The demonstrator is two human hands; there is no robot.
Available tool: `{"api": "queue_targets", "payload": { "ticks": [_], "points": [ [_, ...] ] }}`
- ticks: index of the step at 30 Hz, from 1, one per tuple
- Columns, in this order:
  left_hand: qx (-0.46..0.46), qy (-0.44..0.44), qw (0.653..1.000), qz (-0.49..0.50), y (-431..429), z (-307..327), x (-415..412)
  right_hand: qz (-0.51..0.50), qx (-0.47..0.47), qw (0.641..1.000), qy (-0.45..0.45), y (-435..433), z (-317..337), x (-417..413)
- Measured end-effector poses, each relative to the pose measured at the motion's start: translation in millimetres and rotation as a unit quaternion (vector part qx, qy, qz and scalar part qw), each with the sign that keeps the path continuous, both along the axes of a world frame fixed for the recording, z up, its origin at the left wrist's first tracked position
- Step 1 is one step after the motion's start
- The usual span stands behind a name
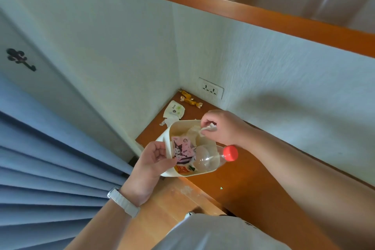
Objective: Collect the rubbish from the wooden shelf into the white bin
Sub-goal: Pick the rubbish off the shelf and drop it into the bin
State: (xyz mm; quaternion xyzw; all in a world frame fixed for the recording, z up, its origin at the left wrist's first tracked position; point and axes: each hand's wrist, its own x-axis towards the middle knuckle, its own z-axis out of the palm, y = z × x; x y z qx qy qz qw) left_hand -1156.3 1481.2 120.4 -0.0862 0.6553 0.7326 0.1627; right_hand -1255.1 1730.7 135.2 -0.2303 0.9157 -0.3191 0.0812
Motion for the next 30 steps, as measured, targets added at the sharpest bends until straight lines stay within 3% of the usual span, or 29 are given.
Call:
{"api": "queue_targets", "payload": {
  "ticks": [8, 15, 20, 30],
  "points": [
    [0.02, -0.023, 0.999, 0.022, -1.8, -21.2, -3.8, -0.053, -0.034, 0.998, -0.002, 20.3, -20.4, 5.7],
    [0.008, -0.045, 0.996, 0.082, 7.6, -30.1, -2.8, -0.183, 0.035, 0.975, -0.123, 65.4, -95.2, -12.0],
    [0.005, -0.063, 0.989, 0.135, 1.8, -27.0, 2.0, -0.192, 0.128, 0.962, -0.143, 66.2, -150.6, -33.5],
    [-0.024, -0.064, 0.976, 0.207, 8.3, -23.4, 19.2, -0.13, 0.154, 0.972, -0.119, 14.1, -189.5, -68.7]
  ]
}}
